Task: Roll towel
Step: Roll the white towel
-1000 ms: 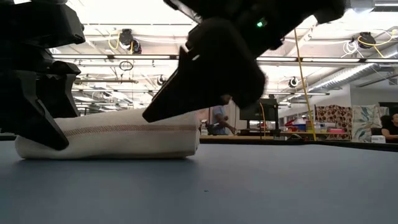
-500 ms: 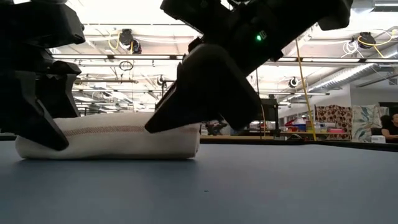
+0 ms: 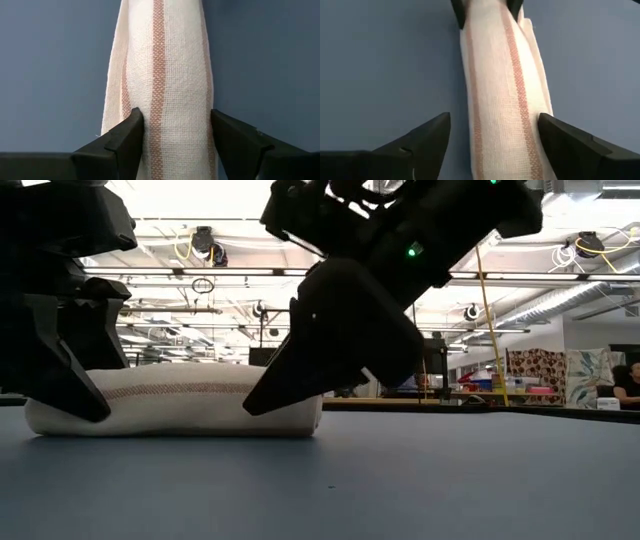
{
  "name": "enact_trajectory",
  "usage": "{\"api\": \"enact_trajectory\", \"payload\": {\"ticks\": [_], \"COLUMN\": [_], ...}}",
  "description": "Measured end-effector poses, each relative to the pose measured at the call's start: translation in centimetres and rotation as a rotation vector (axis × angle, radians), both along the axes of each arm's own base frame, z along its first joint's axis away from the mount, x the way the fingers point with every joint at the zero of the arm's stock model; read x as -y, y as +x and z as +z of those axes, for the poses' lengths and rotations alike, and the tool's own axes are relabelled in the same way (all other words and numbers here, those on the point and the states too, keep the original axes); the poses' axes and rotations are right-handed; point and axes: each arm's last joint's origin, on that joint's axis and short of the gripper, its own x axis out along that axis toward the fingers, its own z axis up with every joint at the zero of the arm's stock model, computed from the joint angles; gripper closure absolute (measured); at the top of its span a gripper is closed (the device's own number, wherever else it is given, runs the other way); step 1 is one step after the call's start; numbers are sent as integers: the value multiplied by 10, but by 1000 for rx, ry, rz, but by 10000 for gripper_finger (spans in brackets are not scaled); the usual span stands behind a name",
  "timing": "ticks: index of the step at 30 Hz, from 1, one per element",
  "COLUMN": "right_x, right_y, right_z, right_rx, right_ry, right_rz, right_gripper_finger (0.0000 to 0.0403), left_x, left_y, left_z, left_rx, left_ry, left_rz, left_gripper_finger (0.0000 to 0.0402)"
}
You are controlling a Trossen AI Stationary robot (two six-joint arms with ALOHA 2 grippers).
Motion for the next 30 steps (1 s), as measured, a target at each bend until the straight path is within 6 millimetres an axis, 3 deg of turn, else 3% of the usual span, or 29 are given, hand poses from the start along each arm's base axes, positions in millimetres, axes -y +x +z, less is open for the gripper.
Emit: {"api": "enact_trajectory", "payload": {"ticks": [7,17,25,30], "right_x": [12,15,16,15], "right_y": [3,4,4,4], "right_z": [-3,-10,-15,-16], "right_rx": [-37,-82,-93,-93], "right_ry": [90,218,246,267], "right_rz": [-33,-55,-81,-91], "right_gripper_finger": [105,155,189,213], "left_x": [0,-1,0,10], "left_y": [0,0,-7,-18], "left_z": [0,1,27,43], "left_rx": [0,29,88,191], "left_ry": [0,-2,-6,11], "left_rz": [1,41,58,6], "left_gripper_finger": [179,179,161,147]}}
